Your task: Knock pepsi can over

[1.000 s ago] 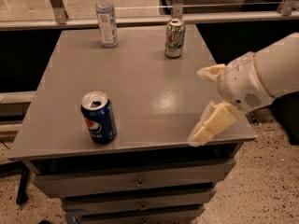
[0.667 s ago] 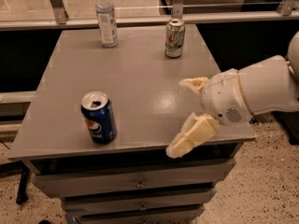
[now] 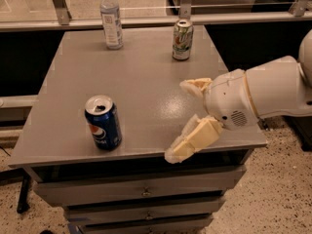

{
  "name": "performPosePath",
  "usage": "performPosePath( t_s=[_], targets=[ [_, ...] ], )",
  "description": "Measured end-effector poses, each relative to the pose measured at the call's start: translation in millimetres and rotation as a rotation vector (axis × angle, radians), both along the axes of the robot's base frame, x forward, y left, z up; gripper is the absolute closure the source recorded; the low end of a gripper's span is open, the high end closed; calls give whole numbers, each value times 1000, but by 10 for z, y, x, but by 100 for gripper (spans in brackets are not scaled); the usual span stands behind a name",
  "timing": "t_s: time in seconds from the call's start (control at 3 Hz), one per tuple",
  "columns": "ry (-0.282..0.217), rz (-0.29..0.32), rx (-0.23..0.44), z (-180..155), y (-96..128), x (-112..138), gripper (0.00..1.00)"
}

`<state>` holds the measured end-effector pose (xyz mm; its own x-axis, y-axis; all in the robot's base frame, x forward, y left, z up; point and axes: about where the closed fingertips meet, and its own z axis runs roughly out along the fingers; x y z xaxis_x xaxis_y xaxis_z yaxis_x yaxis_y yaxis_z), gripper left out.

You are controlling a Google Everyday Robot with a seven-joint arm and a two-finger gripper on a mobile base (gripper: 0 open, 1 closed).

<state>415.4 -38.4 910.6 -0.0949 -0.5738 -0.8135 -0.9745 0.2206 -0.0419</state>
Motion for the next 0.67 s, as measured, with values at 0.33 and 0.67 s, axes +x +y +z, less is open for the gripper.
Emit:
performPosePath(
  t_s=[0.33,0.67],
  targets=[
    [-37,8,59,-1,162,22,0],
    [-82,41,175,-11,579,109,0]
  ],
)
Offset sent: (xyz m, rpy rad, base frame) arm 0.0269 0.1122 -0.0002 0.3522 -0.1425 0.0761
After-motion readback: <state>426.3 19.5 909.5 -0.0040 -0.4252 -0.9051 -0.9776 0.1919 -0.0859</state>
